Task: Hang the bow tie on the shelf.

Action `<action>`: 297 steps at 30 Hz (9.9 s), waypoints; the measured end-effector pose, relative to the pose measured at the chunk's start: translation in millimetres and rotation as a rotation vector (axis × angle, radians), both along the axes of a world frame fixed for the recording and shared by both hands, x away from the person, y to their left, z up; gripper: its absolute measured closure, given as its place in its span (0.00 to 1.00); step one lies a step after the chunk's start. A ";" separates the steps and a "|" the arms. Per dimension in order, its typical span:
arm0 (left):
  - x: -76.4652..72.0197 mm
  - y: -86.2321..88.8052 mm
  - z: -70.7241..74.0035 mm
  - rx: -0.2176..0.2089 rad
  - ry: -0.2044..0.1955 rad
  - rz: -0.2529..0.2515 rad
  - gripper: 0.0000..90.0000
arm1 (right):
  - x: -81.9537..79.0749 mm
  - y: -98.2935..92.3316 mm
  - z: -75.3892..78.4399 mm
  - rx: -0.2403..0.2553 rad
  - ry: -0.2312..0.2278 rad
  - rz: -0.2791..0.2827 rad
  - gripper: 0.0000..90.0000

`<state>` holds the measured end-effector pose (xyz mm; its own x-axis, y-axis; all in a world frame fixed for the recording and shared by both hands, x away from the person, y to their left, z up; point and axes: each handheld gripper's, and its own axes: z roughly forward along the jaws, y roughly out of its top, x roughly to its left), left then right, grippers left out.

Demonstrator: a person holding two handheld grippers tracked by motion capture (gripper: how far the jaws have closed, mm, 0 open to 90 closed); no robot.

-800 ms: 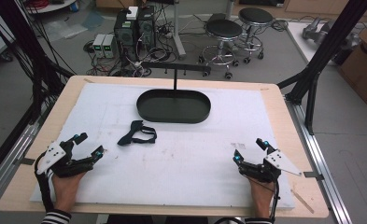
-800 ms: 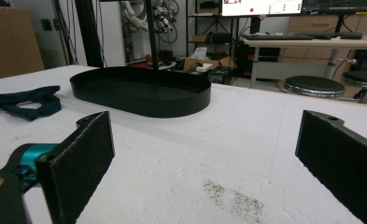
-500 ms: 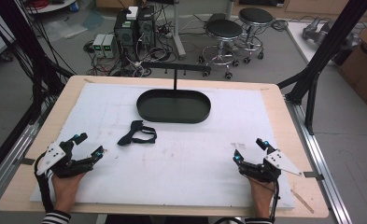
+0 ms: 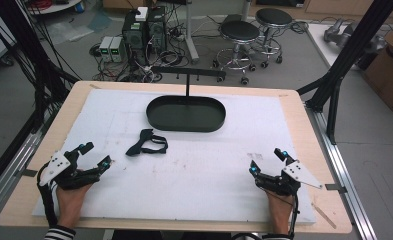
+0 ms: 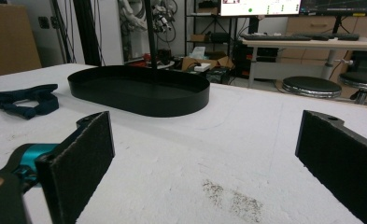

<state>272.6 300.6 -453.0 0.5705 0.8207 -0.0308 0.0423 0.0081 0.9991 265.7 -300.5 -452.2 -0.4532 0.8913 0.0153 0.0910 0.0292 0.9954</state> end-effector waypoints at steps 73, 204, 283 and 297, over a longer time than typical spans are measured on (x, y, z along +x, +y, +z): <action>76.8 -106.6 24.5 0.692 0.507 -0.078 0.21 | 0.8 -1.6 0.1 0.012 0.005 -0.004 0.04; 143.3 -172.9 170.9 0.481 0.076 -0.136 0.94 | 0.7 -2.4 0.0 0.028 0.013 -0.014 0.04; 217.7 -166.9 167.1 0.606 0.020 0.033 0.89 | -0.8 -3.7 -0.6 0.057 0.003 -0.026 0.04; 210.9 -169.7 168.8 0.590 0.030 0.042 0.67 | -1.1 -3.8 -0.7 0.050 -0.003 -0.027 0.04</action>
